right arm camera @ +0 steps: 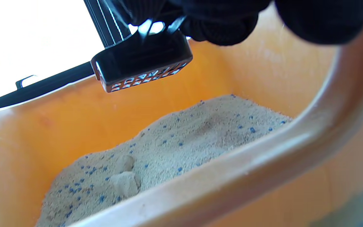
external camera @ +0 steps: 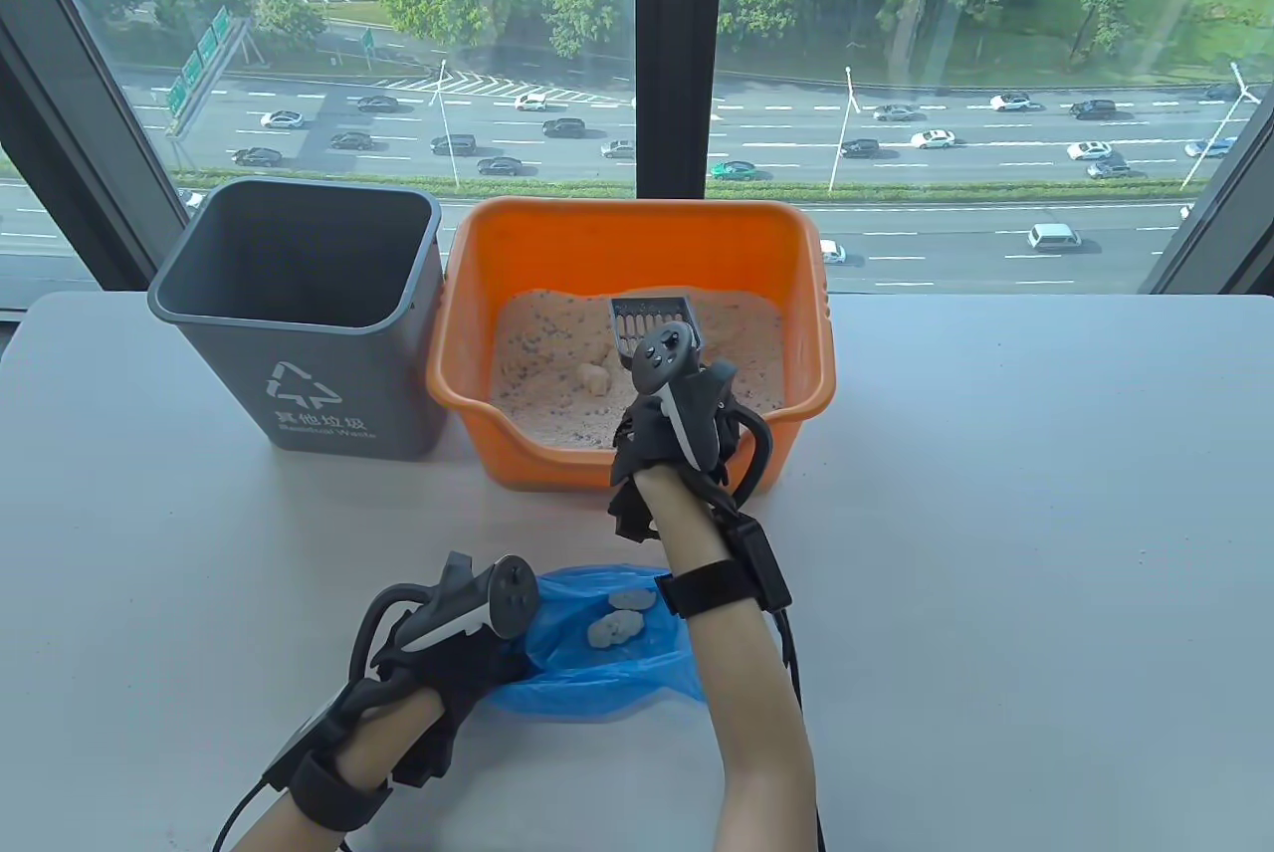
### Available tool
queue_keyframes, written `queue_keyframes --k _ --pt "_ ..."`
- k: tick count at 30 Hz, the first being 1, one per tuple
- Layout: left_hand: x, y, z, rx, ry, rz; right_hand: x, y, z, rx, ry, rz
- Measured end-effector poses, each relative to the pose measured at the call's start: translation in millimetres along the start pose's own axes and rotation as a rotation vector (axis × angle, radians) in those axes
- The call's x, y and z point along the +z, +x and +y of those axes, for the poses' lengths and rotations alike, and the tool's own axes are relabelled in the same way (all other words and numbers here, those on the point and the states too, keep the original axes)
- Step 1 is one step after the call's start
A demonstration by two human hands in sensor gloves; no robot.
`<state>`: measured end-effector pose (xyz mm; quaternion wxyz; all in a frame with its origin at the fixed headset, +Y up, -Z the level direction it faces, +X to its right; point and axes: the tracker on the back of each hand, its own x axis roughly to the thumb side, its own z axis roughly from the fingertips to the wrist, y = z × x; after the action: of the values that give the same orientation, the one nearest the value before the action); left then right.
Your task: Scoop cat litter
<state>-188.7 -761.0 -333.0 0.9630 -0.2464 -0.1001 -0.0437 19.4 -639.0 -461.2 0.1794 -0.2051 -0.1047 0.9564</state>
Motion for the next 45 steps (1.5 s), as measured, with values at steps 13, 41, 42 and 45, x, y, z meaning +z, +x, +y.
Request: queue_keyframes --k 13,41,42,45 --pt "0 0 0 0.000 0.002 0.002 14 -10 -7 0.010 0.115 -0.114" --pt "0 0 0 -0.005 0.002 0.004 140 -108 -62 -0.027 0.644 -0.466" --pt "1 1 0 -0.008 0.003 0.005 144 -113 -62 -0.013 0.664 -0.477" --pt "1 1 0 -0.013 0.004 0.007 153 -121 -59 0.026 0.693 -0.513"
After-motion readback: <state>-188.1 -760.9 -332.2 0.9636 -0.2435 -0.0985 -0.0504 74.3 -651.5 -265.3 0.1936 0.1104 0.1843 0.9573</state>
